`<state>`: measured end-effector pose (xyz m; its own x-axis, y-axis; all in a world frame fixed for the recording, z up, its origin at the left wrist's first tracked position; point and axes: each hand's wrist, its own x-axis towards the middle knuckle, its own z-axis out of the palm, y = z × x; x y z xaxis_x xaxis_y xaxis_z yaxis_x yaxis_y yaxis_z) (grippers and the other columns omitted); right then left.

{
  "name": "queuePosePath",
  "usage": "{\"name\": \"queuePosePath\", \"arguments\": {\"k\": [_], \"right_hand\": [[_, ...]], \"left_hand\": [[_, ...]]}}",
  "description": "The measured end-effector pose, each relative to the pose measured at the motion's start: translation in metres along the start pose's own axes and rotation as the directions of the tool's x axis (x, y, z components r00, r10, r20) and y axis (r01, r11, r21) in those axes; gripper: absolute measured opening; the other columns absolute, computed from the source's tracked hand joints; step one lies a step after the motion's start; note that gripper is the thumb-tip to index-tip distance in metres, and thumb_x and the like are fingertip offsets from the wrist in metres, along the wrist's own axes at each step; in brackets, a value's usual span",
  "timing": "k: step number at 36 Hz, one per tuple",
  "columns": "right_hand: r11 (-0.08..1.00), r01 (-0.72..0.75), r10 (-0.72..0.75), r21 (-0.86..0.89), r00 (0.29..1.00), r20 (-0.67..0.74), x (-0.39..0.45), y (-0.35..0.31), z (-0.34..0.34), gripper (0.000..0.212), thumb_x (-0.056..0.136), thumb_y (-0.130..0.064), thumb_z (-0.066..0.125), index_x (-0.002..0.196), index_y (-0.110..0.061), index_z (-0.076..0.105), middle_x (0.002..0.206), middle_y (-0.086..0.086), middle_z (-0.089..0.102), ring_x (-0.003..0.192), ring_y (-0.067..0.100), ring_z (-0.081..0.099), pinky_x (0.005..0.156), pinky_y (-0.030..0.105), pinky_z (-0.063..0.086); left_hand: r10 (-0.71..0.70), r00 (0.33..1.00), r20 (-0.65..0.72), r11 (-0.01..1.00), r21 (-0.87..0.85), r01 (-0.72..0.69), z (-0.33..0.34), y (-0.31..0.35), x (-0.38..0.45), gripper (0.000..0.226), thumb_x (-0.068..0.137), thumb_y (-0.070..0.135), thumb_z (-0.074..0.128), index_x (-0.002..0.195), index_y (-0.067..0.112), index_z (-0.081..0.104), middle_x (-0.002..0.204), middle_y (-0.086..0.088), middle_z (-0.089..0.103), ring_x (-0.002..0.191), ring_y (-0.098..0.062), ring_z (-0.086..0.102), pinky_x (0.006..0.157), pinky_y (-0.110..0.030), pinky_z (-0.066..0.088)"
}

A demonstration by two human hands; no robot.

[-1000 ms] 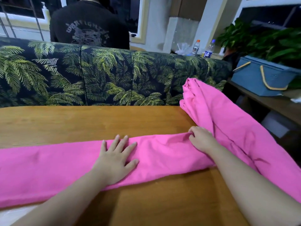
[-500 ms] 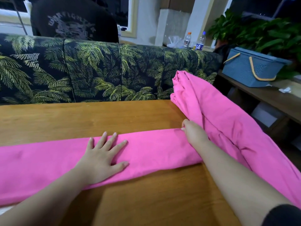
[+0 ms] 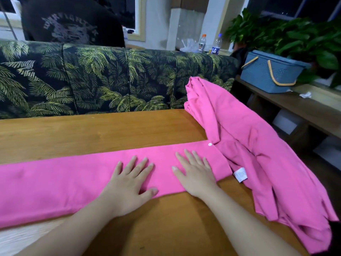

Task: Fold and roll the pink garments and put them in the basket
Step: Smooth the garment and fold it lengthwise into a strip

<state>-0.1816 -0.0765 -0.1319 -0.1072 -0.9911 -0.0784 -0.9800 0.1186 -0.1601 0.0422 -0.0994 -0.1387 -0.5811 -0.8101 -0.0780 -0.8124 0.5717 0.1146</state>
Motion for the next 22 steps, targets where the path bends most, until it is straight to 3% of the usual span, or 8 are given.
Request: {"name": "queuePosePath", "arguments": {"k": [2, 7, 13, 16, 18, 22], "right_hand": [[0.999, -0.028, 0.028, -0.033, 1.0, -0.006, -0.004, 0.019, -0.002, 0.06, 0.097, -0.061, 0.023, 0.151, -0.043, 0.007, 0.162, -0.008, -0.001, 0.148, 0.014, -0.005, 0.118, 0.041, -0.006], [0.991, -0.123, 0.121, -0.052, 0.992, -0.044, -0.006, 0.056, -0.008, 0.058, 0.095, -0.062, 0.025, 0.15, -0.046, 0.011, 0.162, -0.009, 0.001, 0.149, 0.016, -0.001, 0.118, 0.042, -0.001], [0.983, -0.169, 0.169, -0.067, 0.986, -0.01, -0.004, 0.071, -0.013, 0.061, 0.098, -0.057, 0.022, 0.153, -0.034, 0.011, 0.162, -0.005, -0.002, 0.149, 0.019, 0.004, 0.119, 0.039, 0.004], [0.968, -0.196, 0.195, -0.157, 0.981, -0.021, -0.006, 0.054, -0.016, 0.059, 0.102, -0.047, 0.019, 0.155, -0.021, 0.01, 0.162, 0.003, -0.002, 0.149, 0.021, -0.002, 0.12, 0.04, -0.002], [0.97, -0.134, 0.124, -0.201, 0.99, -0.06, -0.011, 0.031, -0.016, 0.055, 0.104, -0.039, 0.021, 0.154, -0.017, 0.015, 0.162, 0.005, 0.002, 0.149, 0.022, -0.004, 0.12, 0.041, -0.003], [0.996, 0.088, -0.088, -0.022, 0.996, -0.009, -0.018, -0.032, -0.009, 0.055, 0.102, -0.042, 0.031, 0.152, -0.021, 0.022, 0.161, 0.003, 0.012, 0.149, 0.019, 0.003, 0.119, 0.039, -0.001]], "left_hand": [[-0.021, 1.0, -0.011, 1.0, 0.009, 0.021, -0.001, -0.008, -0.004, 0.109, 0.04, 0.089, -0.033, 0.139, 0.045, -0.022, 0.147, 0.016, -0.027, 0.136, -0.011, -0.03, 0.117, -0.047, -0.01], [-0.129, 0.992, 0.005, 0.991, -0.039, 0.129, -0.004, -0.038, -0.022, 0.096, 0.04, 0.09, -0.032, 0.13, 0.061, -0.019, 0.146, 0.017, -0.026, 0.146, -0.019, -0.019, 0.117, -0.049, -0.008], [-0.289, 0.957, 0.017, 0.957, 0.011, 0.289, -0.008, -0.076, -0.046, 0.102, 0.034, 0.086, -0.039, 0.131, 0.055, -0.029, 0.157, 0.01, -0.02, 0.147, -0.026, -0.013, 0.117, -0.051, 0.001], [-0.342, 0.939, 0.048, 0.94, 0.002, 0.342, -0.01, -0.078, -0.051, 0.096, 0.046, 0.086, -0.026, 0.135, 0.052, -0.026, 0.159, 0.007, -0.017, 0.147, -0.028, -0.012, 0.116, -0.053, 0.0], [-0.361, 0.931, 0.051, 0.932, -0.01, 0.362, -0.012, -0.072, -0.049, 0.095, 0.052, 0.077, -0.02, 0.143, 0.05, -0.018, 0.16, 0.005, -0.015, 0.147, -0.029, -0.011, 0.115, -0.054, 0.0], [-0.332, 0.942, 0.057, 0.943, -0.019, 0.333, -0.011, -0.057, -0.048, 0.1, 0.054, 0.072, -0.02, 0.149, 0.043, -0.011, 0.161, 0.001, -0.013, 0.148, -0.026, -0.012, 0.115, -0.055, 0.0]]}}
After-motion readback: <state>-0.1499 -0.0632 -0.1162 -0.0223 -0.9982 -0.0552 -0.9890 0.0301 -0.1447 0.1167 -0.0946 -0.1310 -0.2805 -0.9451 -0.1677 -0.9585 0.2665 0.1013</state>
